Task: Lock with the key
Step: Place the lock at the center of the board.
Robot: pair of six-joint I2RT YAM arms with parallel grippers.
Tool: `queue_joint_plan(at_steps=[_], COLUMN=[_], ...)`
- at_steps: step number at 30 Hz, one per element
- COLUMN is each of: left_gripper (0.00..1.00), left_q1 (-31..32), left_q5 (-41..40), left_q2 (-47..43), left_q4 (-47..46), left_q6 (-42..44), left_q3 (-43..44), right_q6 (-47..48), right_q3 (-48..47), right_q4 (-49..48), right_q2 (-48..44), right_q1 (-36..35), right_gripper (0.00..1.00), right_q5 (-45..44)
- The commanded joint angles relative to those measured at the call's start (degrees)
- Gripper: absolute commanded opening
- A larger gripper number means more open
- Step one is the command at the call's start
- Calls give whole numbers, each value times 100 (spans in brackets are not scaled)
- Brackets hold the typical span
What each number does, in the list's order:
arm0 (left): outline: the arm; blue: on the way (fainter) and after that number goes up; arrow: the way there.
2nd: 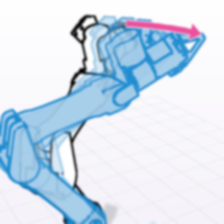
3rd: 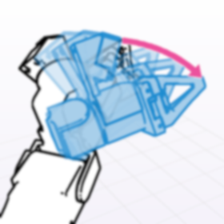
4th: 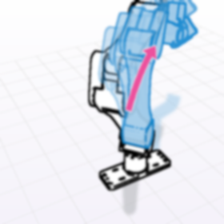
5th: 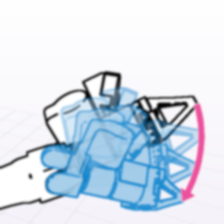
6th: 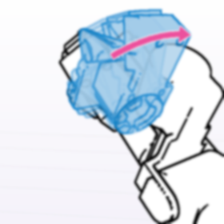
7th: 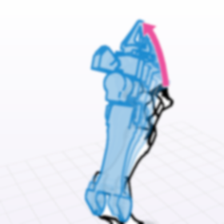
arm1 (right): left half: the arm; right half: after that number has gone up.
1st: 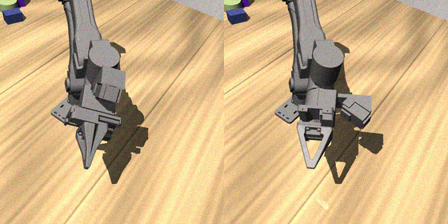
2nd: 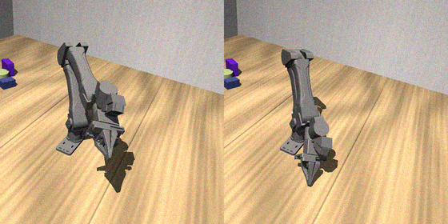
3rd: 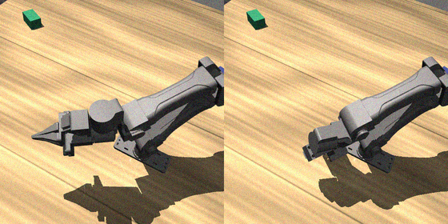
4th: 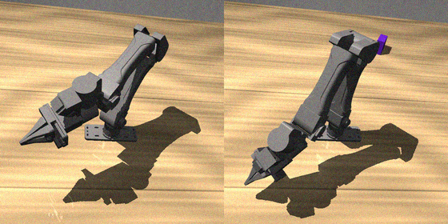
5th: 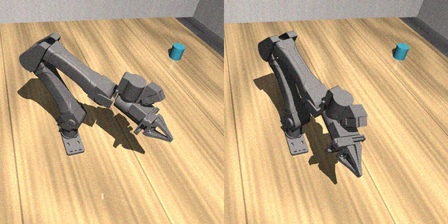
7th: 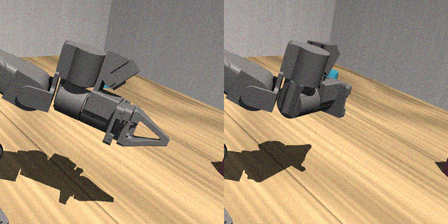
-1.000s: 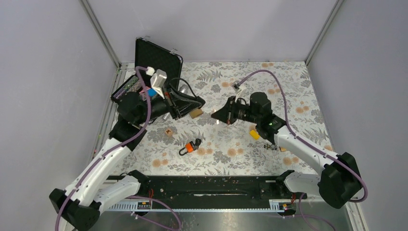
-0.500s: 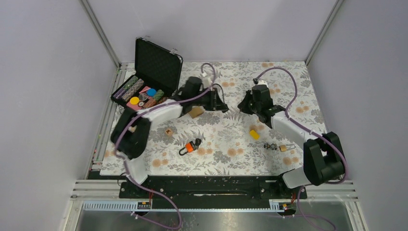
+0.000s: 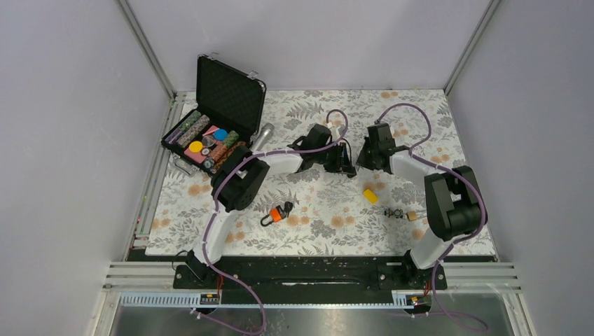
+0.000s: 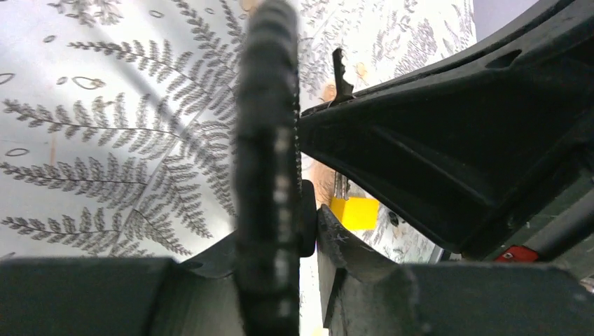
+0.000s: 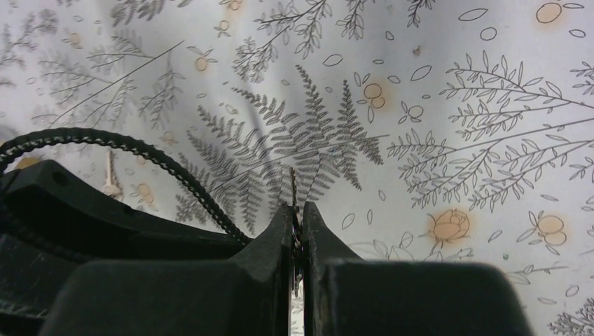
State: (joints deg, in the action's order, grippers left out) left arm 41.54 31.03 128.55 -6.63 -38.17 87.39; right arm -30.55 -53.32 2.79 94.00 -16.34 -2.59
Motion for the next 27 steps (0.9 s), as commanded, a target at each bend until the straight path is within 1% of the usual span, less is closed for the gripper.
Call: queue_joint_plan(at_steps=[1, 2, 4, 5, 7, 12, 17, 21, 25, 27], left_gripper=[31, 36, 42, 46, 52, 58, 61, 62, 60, 59], left_q1=[-49, -49, -72, -83, -112, -255, -388, -455, -650, -741], left_q5=[-336, -383, -471, -495, -527, -541, -792, -1251, -1582, -1926], left_q2=[146, 194, 243, 262, 280, 105, -502, -1045, -1125, -1107], left_q4=[-215, -97, 32, 65, 123, 144, 152, 195, 239, 231], left_q6=[-120, -93, -79, -103, -147, -255, -128, 72, 76, 83], left_q3=[421, 503, 540, 538, 534, 347, -164, -675, -1059, -1211], right_q6=[1, -22, -64, -63, -58, 19, 25, 5, -117, -168], right_q3=[-485, -534, -607, -646, -754, -954, -827, -663, -385, -250], right_q4=[388, 421, 489, 501, 591, 800, 888, 1024, 1102, 1148], right_q2=[396, 457, 562, 604, 706, 831, 428, 6, -407, -612], right_q1=[142, 171, 206, 217, 226, 245, 239, 244, 245, 245], right_gripper=[5, 6, 9, 12, 21, 40, 56, 58, 58, 57], right_q5=[-15, -22, -8, 4, 22, 241, 289, 110, 72, 54])
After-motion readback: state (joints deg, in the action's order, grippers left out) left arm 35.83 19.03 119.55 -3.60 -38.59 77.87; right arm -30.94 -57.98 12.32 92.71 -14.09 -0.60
